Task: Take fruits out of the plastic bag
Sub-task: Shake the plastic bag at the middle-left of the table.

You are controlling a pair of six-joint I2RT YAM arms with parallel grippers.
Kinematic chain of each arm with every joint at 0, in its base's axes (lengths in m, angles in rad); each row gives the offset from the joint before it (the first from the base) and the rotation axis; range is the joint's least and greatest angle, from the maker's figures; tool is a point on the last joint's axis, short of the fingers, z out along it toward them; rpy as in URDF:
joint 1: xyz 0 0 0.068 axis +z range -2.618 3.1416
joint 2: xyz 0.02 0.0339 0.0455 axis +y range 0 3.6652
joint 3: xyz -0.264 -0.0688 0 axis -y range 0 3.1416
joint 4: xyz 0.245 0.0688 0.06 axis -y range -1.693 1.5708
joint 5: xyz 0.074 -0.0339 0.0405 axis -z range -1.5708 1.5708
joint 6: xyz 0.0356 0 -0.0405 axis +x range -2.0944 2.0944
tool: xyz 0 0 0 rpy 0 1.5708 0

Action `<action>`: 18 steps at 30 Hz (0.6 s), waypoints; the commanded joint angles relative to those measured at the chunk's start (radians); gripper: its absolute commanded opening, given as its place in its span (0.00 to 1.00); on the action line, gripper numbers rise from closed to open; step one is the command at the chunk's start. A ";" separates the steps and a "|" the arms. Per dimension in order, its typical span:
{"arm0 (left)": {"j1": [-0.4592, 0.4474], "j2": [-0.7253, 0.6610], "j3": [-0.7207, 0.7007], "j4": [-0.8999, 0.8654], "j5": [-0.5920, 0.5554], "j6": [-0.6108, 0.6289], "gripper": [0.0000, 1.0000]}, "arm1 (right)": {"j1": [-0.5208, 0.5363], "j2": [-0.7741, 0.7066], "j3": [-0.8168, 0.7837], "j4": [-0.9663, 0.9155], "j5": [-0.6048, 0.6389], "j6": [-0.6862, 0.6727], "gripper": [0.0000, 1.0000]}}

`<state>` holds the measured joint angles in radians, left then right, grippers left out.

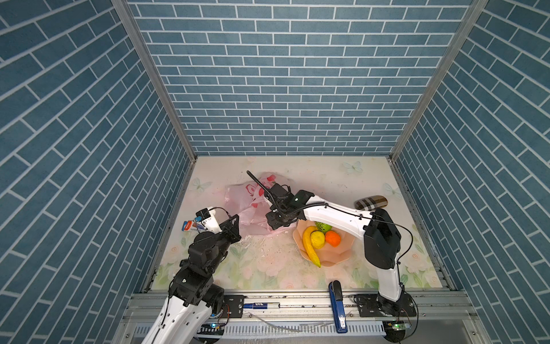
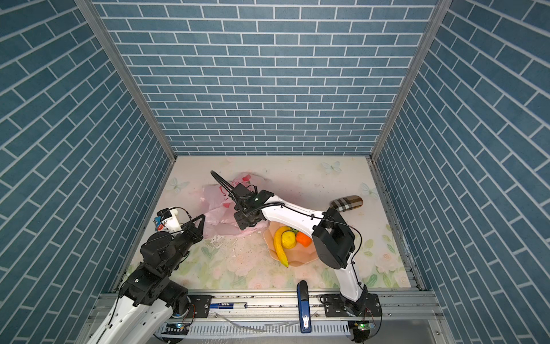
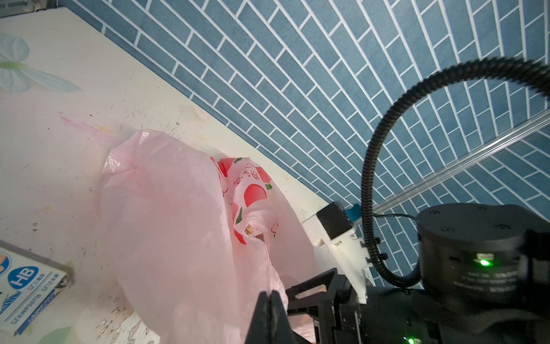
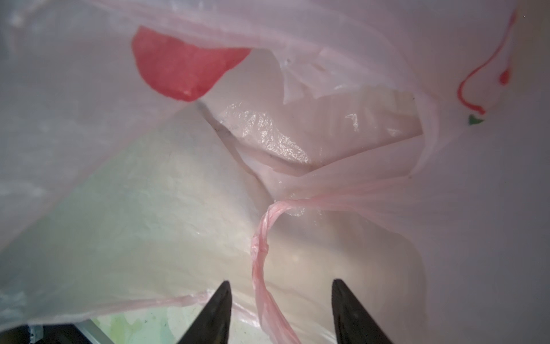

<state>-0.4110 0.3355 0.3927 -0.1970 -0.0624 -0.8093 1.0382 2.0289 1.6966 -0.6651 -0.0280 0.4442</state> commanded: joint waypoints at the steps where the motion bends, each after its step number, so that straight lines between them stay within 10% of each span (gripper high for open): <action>1: 0.001 -0.023 -0.022 -0.013 0.000 -0.002 0.00 | -0.002 0.051 0.004 0.035 -0.053 0.105 0.55; 18: 0.000 -0.086 -0.064 -0.053 0.013 -0.011 0.00 | -0.013 0.149 0.042 0.101 0.031 0.282 0.56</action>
<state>-0.4110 0.2649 0.3458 -0.2295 -0.0578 -0.8169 1.0317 2.1384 1.7008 -0.5747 -0.0219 0.6720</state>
